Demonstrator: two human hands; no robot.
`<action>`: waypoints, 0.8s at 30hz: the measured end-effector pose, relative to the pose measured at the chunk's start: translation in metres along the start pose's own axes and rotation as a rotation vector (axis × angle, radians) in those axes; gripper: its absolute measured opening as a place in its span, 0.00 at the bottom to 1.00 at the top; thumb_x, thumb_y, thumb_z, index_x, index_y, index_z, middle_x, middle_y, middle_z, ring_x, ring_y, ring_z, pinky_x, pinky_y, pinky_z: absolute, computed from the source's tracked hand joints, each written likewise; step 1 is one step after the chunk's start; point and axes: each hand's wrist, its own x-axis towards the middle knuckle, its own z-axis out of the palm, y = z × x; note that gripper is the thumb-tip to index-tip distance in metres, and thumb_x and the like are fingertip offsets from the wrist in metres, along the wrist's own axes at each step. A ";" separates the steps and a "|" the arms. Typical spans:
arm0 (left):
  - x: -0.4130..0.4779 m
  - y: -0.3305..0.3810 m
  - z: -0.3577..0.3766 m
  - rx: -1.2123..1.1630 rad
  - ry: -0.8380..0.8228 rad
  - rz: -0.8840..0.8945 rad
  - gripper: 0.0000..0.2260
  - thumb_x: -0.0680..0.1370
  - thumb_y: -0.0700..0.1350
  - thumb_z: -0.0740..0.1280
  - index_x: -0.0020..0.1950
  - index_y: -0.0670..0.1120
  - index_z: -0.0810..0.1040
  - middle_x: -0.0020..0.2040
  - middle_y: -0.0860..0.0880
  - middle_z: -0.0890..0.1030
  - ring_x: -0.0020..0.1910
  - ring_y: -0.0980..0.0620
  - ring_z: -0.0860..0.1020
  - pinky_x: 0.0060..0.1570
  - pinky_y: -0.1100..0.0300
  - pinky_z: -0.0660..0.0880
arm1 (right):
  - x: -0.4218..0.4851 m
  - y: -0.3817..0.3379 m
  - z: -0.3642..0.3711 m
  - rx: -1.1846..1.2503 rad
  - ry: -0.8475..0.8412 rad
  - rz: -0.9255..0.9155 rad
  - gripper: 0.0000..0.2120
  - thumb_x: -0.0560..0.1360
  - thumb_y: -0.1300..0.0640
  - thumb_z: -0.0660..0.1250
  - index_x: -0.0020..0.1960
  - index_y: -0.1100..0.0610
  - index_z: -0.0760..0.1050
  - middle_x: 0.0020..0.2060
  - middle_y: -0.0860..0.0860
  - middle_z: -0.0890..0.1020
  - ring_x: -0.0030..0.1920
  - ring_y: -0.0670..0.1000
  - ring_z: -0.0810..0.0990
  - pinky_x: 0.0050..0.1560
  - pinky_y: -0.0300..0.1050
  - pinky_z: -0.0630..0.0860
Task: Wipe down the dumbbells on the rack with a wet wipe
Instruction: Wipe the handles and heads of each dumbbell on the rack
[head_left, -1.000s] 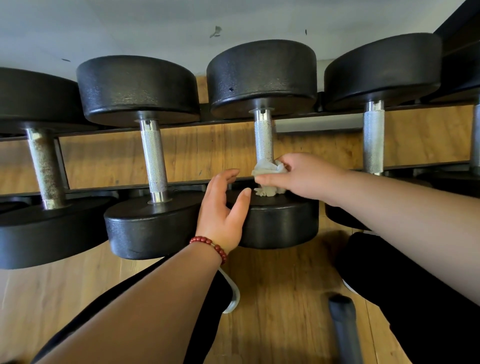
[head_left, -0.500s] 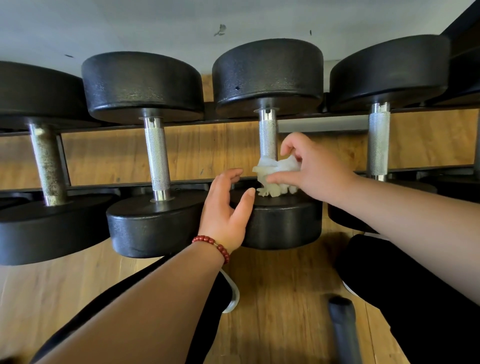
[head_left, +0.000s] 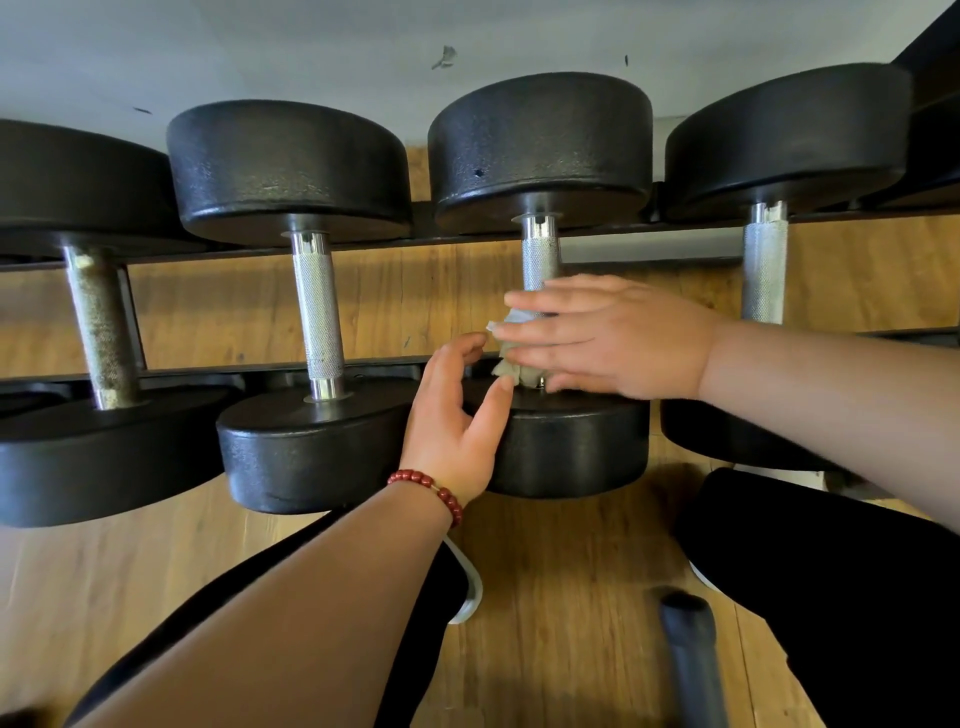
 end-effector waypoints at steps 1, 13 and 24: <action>0.000 0.000 0.000 0.001 -0.002 -0.006 0.18 0.76 0.56 0.61 0.66 0.58 0.66 0.62 0.63 0.71 0.62 0.72 0.68 0.58 0.78 0.63 | 0.000 0.004 0.000 -0.024 -0.037 -0.056 0.19 0.80 0.52 0.55 0.68 0.53 0.75 0.70 0.50 0.73 0.73 0.54 0.66 0.71 0.58 0.65; 0.001 0.000 0.000 0.009 0.009 -0.018 0.23 0.74 0.61 0.60 0.68 0.57 0.65 0.62 0.63 0.70 0.62 0.72 0.68 0.57 0.79 0.63 | 0.001 0.017 0.006 -0.041 -0.085 -0.220 0.23 0.74 0.64 0.63 0.69 0.57 0.73 0.68 0.54 0.75 0.70 0.58 0.70 0.69 0.62 0.63; 0.002 -0.003 -0.001 0.022 0.002 -0.025 0.23 0.76 0.56 0.61 0.70 0.53 0.66 0.64 0.60 0.70 0.62 0.71 0.68 0.56 0.81 0.63 | -0.005 0.027 0.006 -0.131 -0.094 -0.283 0.25 0.78 0.61 0.54 0.74 0.54 0.65 0.72 0.51 0.69 0.74 0.54 0.64 0.72 0.56 0.59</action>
